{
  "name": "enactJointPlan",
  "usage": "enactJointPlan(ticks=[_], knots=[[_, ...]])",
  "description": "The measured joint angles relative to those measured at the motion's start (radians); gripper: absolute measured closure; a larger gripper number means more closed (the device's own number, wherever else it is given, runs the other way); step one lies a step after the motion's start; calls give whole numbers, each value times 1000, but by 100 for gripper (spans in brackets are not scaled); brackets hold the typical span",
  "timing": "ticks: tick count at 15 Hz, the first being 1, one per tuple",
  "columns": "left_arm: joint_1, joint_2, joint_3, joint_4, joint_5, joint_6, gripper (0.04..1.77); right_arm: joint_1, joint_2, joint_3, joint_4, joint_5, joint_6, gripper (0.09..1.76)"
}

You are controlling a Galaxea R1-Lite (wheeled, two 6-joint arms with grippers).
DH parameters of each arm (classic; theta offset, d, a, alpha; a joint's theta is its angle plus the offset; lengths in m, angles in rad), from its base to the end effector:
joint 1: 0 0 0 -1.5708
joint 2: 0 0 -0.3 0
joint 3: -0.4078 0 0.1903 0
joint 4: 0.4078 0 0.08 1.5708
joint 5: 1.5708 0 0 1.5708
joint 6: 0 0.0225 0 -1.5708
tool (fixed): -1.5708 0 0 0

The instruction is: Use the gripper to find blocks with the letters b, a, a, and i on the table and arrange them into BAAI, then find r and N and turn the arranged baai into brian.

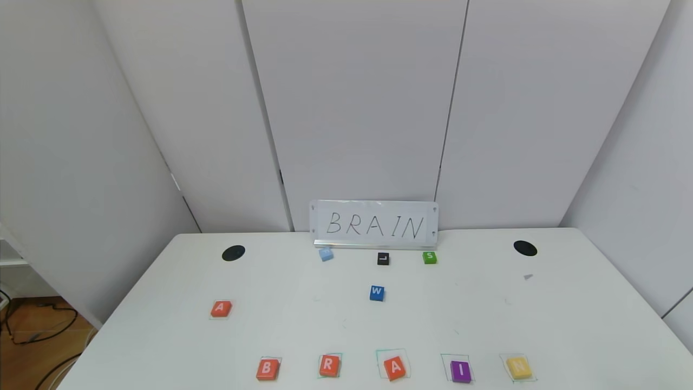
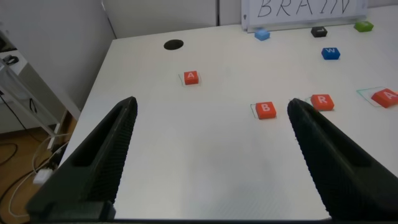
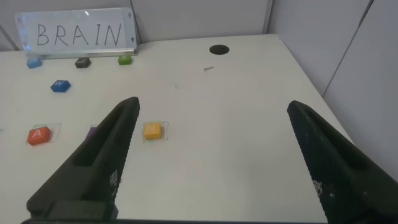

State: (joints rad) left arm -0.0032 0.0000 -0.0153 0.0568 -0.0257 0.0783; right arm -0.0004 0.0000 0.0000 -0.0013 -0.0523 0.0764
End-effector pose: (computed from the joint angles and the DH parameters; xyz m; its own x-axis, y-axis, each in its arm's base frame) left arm -0.0241 -0.0005 0.0739 0.9987 -0.0289 -0.0415 0.0320 0.9965 0.0771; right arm -0.0228 -0.0012 0.0756 0.9986 -0.0527 0.0013 0.0524 0.9957 0.0764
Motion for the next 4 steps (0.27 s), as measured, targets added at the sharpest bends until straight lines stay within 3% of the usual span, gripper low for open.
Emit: enactJointPlan(ticks=[4], knots=[[0,0,-2,-5,8,-9,9,0,0,0,1,0,-1,14]])
